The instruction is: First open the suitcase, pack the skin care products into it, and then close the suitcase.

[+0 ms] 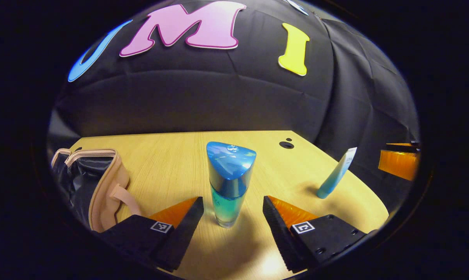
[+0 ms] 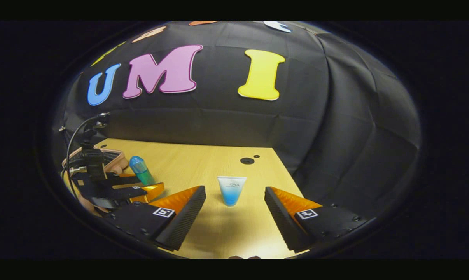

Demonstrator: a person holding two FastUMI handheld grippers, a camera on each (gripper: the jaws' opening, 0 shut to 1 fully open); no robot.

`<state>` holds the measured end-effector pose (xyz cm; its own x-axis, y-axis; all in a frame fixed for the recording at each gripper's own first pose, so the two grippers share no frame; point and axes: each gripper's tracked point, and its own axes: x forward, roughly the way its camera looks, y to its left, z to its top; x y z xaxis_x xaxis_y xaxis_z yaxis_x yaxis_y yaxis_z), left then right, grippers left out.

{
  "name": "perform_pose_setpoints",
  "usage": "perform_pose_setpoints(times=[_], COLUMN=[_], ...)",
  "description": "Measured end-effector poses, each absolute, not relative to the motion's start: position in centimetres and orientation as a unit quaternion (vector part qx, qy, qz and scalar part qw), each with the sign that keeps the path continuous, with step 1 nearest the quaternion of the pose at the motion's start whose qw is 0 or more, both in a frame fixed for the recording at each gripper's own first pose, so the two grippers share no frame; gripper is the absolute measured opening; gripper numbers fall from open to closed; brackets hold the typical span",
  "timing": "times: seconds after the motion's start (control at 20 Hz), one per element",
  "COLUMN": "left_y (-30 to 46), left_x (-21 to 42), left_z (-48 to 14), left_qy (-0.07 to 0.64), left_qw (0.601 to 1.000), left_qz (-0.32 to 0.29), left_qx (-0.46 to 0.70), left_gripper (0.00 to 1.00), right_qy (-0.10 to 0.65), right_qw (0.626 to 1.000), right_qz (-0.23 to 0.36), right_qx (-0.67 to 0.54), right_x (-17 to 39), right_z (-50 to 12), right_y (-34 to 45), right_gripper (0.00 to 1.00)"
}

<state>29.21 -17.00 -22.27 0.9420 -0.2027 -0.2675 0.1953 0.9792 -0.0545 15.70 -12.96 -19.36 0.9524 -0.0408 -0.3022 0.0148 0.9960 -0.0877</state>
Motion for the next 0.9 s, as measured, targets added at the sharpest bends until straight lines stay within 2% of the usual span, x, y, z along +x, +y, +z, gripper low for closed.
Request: perform_pose_setpoints(times=[0.05, 0.15, 0.2, 0.25, 0.3, 0.4, 0.65, 0.7, 0.8, 0.85, 0.9], left_y=[-17.0, -16.9, -16.9, -16.9, -16.8, -16.8, -16.4, -16.4, -16.4, -16.5, -16.5], left_x=[29.9, 30.9, 31.4, 31.8, 32.0, 32.3, 32.0, 32.0, 31.8, 31.8, 31.6], left_z=[-22.5, -22.7, -22.8, -23.0, -23.2, -23.2, -23.2, -23.3, -23.3, -23.4, -23.4], left_qy=[0.137, 0.137, 0.138, 0.140, 0.145, 0.145, 0.147, 0.147, 0.147, 0.148, 0.149], left_qw=[0.986, 0.987, 0.987, 0.987, 0.986, 0.987, 0.986, 0.986, 0.986, 0.986, 0.986], left_qz=[-0.095, -0.087, -0.083, -0.082, -0.076, -0.074, -0.070, -0.069, -0.070, -0.071, -0.072], left_qx=[-0.015, -0.014, -0.014, -0.015, -0.013, -0.006, -0.024, -0.028, -0.025, -0.019, -0.012], left_gripper=[0.95, 0.85, 0.75, 0.70, 0.59, 0.49, 0.43, 0.47, 0.46, 0.47, 0.47], right_qy=[0.160, 0.174, 0.180, 0.186, 0.191, 0.201, 0.195, 0.193, 0.189, 0.190, 0.196], right_qw=[0.986, 0.984, 0.983, 0.982, 0.981, 0.979, 0.979, 0.979, 0.980, 0.980, 0.979], right_qz=[-0.014, -0.019, -0.025, -0.027, -0.032, -0.042, -0.064, -0.062, -0.060, -0.058, -0.058], right_qx=[-0.038, -0.036, -0.031, -0.022, -0.015, -0.001, 0.014, 0.014, 0.007, 0.003, 0.000], right_x=[16.5, 18.2, 19.2, 19.9, 20.9, 22.4, 24.6, 24.8, 25.2, 25.3, 25.1], right_z=[-20.4, -22.4, -23.4, -24.5, -25.5, -27.1, -28.4, -28.4, -28.6, -28.8, -29.2], right_y=[-12.8, -12.7, -12.8, -12.6, -12.5, -12.4, -13.3, -13.3, -13.3, -13.2, -13.2], right_gripper=[0.97, 0.97, 0.98, 0.97, 0.96, 0.95, 0.97, 0.97, 0.96, 0.88, 0.87])
